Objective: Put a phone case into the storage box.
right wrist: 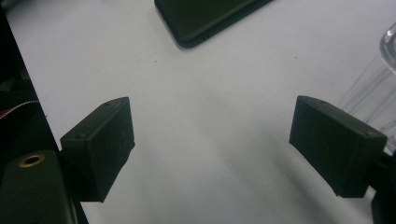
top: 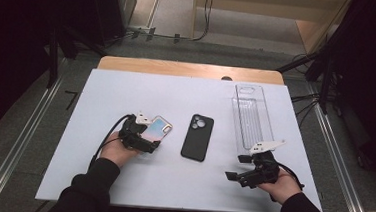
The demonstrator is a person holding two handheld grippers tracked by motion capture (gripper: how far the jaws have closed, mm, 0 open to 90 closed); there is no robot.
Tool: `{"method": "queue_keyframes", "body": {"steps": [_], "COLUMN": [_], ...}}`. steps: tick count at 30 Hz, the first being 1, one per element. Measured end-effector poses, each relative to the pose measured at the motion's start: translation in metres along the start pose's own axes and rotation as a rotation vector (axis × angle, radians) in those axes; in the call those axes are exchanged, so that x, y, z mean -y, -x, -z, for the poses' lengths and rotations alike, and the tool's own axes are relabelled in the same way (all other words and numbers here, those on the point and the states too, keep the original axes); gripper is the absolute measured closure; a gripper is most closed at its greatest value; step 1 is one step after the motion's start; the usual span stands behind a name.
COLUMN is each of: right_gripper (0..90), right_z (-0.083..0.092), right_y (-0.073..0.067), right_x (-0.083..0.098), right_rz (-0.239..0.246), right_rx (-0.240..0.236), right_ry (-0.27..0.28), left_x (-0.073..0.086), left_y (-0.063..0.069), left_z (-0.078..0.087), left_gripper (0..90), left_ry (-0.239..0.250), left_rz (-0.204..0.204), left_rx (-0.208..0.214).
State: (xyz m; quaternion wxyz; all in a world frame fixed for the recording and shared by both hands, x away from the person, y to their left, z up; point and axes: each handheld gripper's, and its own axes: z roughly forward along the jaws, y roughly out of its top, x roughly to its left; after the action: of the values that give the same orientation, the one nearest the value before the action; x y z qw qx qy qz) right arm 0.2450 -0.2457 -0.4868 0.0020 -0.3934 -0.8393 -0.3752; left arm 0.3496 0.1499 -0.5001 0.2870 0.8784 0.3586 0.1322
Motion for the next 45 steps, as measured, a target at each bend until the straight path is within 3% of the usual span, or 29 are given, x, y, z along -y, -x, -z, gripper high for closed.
{"method": "queue_keyframes", "body": {"steps": [1,12,15,19,26,34,45], "right_gripper": [12.2,12.2,12.2,12.1,12.1,12.1,12.1], "right_z": [0.000,0.000,0.000,0.000,0.001,0.000,0.001], "right_y": [0.000,0.000,0.000,0.000,-0.001,-0.002,-0.007], "right_x": [0.000,0.000,0.000,0.000,-0.001,0.000,-0.004], "right_rz": [-0.003,0.001,0.001,0.003,0.001,0.031,0.037], "right_rx": [0.000,-0.001,-0.001,-0.002,0.001,-0.001,-0.024], "right_ry": [-0.002,-0.001,0.000,0.002,0.007,-0.001,0.010], "left_x": [0.000,-0.002,-0.004,-0.005,-0.008,-0.010,-0.010], "left_y": [-0.001,-0.002,-0.008,-0.012,-0.020,-0.019,-0.004], "left_z": [0.001,0.001,0.004,0.008,0.026,0.037,0.050], "left_gripper": [16.2,17.0,17.0,17.0,17.0,17.0,17.0], "left_ry": [0.001,0.004,0.005,0.010,0.060,0.074,0.078], "left_rz": [0.005,0.060,0.105,0.135,0.195,0.205,0.200], "left_rx": [-0.004,0.002,0.041,0.064,0.106,0.147,0.210]}}
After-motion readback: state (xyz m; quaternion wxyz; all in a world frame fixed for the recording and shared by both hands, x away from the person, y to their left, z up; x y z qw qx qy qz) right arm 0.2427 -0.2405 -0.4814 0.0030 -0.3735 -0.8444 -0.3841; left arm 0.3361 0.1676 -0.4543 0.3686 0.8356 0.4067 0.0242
